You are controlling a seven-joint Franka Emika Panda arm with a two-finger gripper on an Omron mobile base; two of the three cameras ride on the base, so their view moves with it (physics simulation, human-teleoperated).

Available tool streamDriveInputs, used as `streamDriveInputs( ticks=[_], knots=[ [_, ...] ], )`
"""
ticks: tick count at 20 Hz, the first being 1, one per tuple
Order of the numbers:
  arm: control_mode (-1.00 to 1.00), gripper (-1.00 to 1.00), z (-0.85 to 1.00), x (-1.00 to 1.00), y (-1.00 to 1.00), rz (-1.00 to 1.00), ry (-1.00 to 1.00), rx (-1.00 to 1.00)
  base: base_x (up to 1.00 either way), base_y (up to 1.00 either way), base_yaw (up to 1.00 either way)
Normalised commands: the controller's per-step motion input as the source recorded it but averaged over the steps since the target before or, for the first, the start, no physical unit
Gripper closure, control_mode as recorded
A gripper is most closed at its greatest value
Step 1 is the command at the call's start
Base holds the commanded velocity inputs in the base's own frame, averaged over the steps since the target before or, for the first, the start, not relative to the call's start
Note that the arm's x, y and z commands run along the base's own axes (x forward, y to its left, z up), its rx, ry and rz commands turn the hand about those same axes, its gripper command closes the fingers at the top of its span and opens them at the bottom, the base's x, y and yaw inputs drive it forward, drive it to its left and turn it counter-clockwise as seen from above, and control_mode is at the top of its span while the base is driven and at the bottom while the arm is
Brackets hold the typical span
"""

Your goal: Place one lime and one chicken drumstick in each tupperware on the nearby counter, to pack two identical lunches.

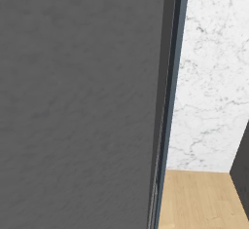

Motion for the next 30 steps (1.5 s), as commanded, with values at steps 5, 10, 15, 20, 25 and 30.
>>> streamDriveInputs(
  ticks=[5, 10, 15, 20, 25, 30],
  knots=[
    [-1.0, 1.0, 0.42, -1.0, 0.13, 0.07, -0.05, 0.0, 0.0, 0.0, 0.0],
    [1.0, 1.0, 0.1, -0.6, 0.1, 0.06, -0.07, 0.0, -0.4, 0.13, 0.05],
    [1.0, 1.0, 0.0, 0.0, 0.0, 0.0, 0.0, 0.0, -1.0, 0.78, 0.21],
    [1.0, 1.0, 0.0, 0.0, 0.0, 0.0, 0.0, 0.0, -0.58, 1.0, 0.3],
    [1.0, 1.0, 0.0, 0.0, 0.0, 0.0, 0.0, 0.0, 0.0, 1.0, 0.33],
    [1.0, 1.0, 0.0, 0.0, 0.0, 0.0, 0.0, 0.0, 0.17, 1.0, 0.33]
  ],
)
